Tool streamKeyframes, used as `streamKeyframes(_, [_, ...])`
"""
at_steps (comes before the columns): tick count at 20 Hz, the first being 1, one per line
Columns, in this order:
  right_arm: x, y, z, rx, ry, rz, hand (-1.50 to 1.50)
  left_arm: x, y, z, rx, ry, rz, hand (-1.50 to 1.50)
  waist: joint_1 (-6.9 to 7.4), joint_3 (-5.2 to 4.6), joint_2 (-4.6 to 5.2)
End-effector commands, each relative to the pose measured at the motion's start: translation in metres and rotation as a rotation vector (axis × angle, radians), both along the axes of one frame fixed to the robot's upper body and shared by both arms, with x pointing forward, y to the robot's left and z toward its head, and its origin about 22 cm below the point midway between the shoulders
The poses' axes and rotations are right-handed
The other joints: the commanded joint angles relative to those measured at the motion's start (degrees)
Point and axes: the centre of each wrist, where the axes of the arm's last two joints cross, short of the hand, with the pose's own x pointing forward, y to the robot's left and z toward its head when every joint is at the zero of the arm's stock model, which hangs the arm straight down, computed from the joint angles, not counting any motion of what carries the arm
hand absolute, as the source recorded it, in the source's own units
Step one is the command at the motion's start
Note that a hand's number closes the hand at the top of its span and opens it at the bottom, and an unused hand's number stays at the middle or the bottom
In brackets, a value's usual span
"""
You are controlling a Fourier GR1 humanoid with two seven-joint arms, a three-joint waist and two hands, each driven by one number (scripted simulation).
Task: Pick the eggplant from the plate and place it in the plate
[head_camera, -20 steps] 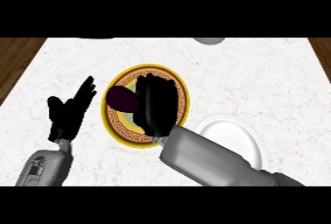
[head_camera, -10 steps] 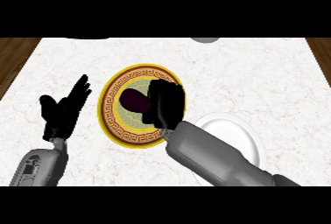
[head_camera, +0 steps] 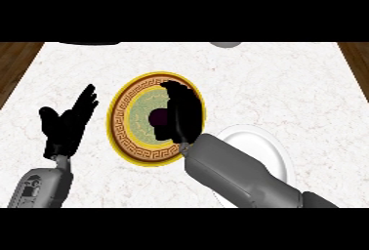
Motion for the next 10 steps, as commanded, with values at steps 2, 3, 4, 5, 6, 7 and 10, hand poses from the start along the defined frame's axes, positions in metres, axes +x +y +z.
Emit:
streamKeyframes(2, [-0.014,0.012,0.015,0.18,-0.213,0.107,-1.5,-0.004,-0.002,0.003,-0.007,-0.002,-0.01,0.0,0.04,0.05,-0.29])
streamKeyframes(3, [-0.011,0.019,0.04,0.243,-0.253,0.144,-1.5,0.001,0.002,0.003,-0.009,0.004,-0.003,0.0,0.17,0.05,-0.05])
streamKeyframes(4, [-0.017,0.017,0.036,0.303,-0.275,0.151,-1.5,-0.007,-0.005,-0.013,-0.002,0.014,0.004,0.0,-0.15,0.05,-0.03])
streamKeyframes(5, [-0.03,0.023,0.049,0.35,-0.274,0.195,-1.5,0.005,-0.007,0.006,-0.008,-0.008,0.015,0.0,-1.09,0.06,-0.49])
streamKeyframes(6, [-0.035,0.023,0.043,0.387,-0.259,0.168,-1.5,-0.012,0.0,-0.003,0.004,0.011,0.005,0.0,-0.07,0.04,-0.57])
streamKeyframes(7, [-0.03,0.017,0.042,0.42,-0.253,0.145,-1.5,-0.008,-0.009,-0.002,-0.006,-0.01,0.034,0.0,-1.01,0.04,-0.4])
streamKeyframes(10, [-0.032,0.013,0.057,0.581,-0.169,0.073,-1.5,-0.009,-0.001,0.001,-0.005,0.009,0.012,0.0,-0.65,0.07,-0.37])
